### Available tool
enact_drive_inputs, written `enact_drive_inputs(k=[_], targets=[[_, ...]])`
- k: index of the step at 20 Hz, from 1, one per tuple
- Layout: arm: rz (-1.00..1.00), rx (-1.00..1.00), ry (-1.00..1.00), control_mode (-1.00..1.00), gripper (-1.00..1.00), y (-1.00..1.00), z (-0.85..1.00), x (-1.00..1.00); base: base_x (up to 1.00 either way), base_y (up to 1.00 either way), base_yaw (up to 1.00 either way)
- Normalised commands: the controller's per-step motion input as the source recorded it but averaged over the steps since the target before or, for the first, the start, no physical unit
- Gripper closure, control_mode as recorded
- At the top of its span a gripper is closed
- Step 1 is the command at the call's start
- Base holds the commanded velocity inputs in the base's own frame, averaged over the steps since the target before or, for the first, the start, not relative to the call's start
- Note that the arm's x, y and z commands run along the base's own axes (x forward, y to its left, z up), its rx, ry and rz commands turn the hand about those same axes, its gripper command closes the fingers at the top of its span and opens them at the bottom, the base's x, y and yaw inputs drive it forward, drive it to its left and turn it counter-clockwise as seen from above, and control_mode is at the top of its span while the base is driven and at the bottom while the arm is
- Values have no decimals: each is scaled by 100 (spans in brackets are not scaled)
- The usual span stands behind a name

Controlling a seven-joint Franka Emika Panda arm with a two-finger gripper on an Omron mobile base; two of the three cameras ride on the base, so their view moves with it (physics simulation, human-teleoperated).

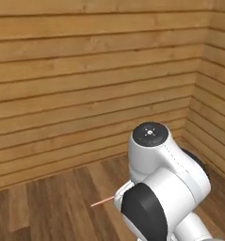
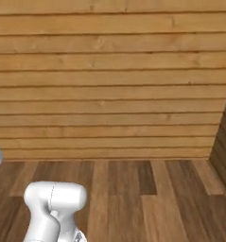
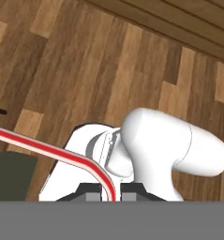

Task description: Take a straw from the drawer in front and place it inside the glass cup on the dining counter.

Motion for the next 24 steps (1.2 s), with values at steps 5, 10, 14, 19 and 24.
enact_drive_inputs(k=[5,10,14,19,24], targets=[[0,0,0,100,100,0,0,0,100,1,48],[0,0,0,100,100,0,0,0,100,0,56],[0,0,0,100,100,0,0,0,100,0,60],[0,0,0,100,100,0,0,0,100,0,63],[0,0,0,100,100,0,0,0,100,0,64]])
